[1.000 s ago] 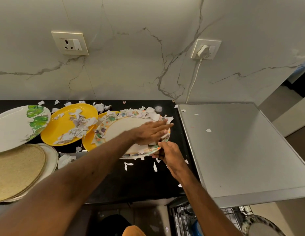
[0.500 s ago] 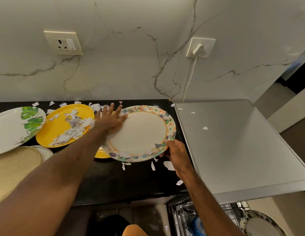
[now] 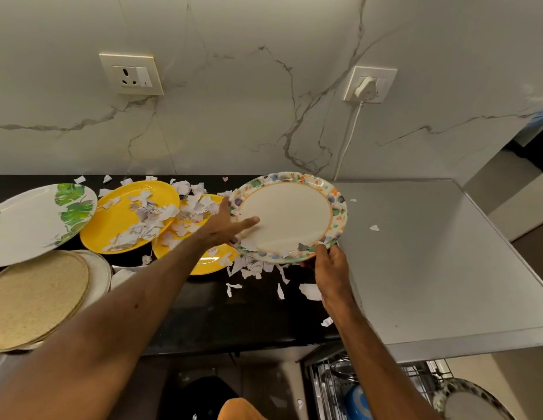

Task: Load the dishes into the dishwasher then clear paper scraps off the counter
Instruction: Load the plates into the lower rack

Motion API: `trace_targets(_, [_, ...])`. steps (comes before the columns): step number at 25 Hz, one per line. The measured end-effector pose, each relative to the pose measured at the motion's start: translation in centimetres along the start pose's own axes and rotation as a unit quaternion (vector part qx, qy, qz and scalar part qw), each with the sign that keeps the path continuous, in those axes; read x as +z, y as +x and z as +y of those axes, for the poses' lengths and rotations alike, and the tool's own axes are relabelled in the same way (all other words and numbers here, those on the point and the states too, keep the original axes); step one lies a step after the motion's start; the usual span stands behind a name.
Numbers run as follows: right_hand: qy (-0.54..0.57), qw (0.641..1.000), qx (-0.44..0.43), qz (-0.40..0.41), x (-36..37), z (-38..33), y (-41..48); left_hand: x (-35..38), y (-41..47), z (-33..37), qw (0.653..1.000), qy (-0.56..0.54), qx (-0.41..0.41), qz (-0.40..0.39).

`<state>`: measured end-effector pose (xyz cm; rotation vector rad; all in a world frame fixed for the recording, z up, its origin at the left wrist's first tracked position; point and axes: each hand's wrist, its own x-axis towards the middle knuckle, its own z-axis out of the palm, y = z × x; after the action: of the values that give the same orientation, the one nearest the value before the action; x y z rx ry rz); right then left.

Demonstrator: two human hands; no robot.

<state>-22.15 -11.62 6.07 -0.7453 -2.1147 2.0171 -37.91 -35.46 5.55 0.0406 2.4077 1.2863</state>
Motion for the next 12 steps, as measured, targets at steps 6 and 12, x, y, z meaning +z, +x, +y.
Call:
trace_targets(6, [-0.017,1.0,-0.012,-0.001,-0.8,0.7,-0.2,-0.9,2.3,-2.2,0.98,-0.066,-0.079,0.171])
trace_targets(12, [0.038,0.999,0.008,-0.036,-1.7,1.8,-0.1,-3.0,-0.6,-0.5,0.922,-0.323,-0.201,0.08])
